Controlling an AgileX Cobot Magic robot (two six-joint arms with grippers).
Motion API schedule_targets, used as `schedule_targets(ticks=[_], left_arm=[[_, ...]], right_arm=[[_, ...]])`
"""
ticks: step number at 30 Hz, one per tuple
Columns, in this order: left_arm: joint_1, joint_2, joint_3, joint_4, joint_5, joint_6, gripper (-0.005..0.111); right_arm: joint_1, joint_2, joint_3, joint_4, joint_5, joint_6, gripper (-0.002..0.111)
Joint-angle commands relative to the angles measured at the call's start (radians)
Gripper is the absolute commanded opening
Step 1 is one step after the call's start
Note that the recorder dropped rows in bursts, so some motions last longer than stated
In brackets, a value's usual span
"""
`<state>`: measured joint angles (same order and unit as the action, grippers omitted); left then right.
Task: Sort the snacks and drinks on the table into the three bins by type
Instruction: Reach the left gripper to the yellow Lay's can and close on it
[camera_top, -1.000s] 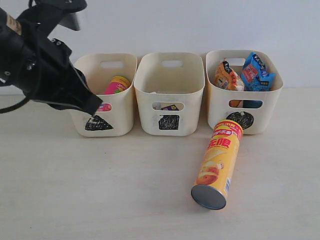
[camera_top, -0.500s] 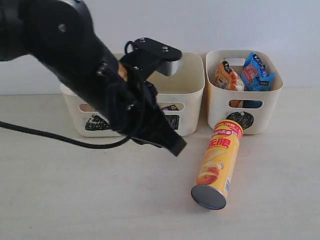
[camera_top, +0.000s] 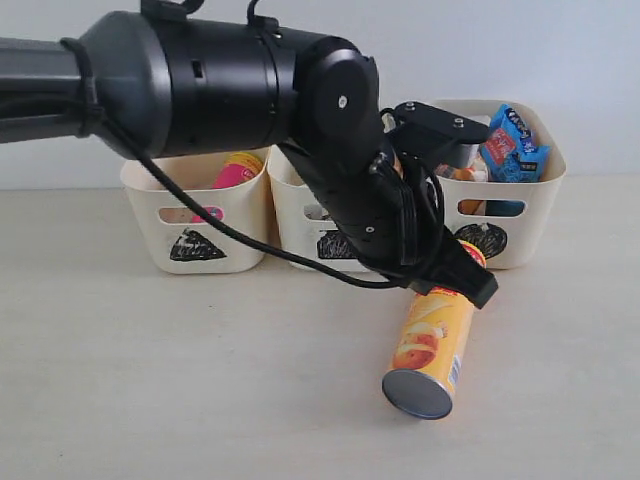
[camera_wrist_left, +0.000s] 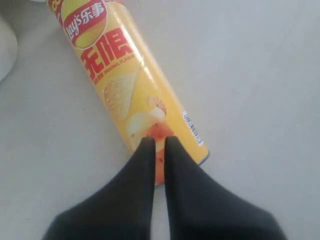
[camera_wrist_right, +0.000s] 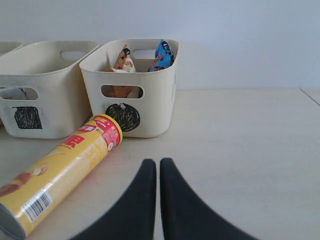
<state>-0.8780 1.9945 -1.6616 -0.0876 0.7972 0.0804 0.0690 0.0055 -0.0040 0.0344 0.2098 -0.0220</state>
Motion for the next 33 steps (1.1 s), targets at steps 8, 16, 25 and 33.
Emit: schedule_targets(ticks=[8,16,25,33], left_arm=[[-0.006,0.074,-0.066,-0.037,-0.030,-0.029,0.092],[-0.006,0.197,-0.095,0.022,-0.170,-0.191,0.100],[-0.006,0.316,-0.164,0.284,-0.204,-0.412,0.095],[-0.006,0.361,-0.177,0.287,-0.289,-0.447,0.095]], right_arm=[[0.000,-0.005,0.004,0.002,-0.011,-0.002,0.000],[0.000,-0.005,0.004,0.002,-0.011,-0.002,0.000],[0.000,-0.005,0.004,0.002,-0.011,-0.002,0.000],[0.000,-0.005,0.004,0.002,-0.011,-0.002,0.000]])
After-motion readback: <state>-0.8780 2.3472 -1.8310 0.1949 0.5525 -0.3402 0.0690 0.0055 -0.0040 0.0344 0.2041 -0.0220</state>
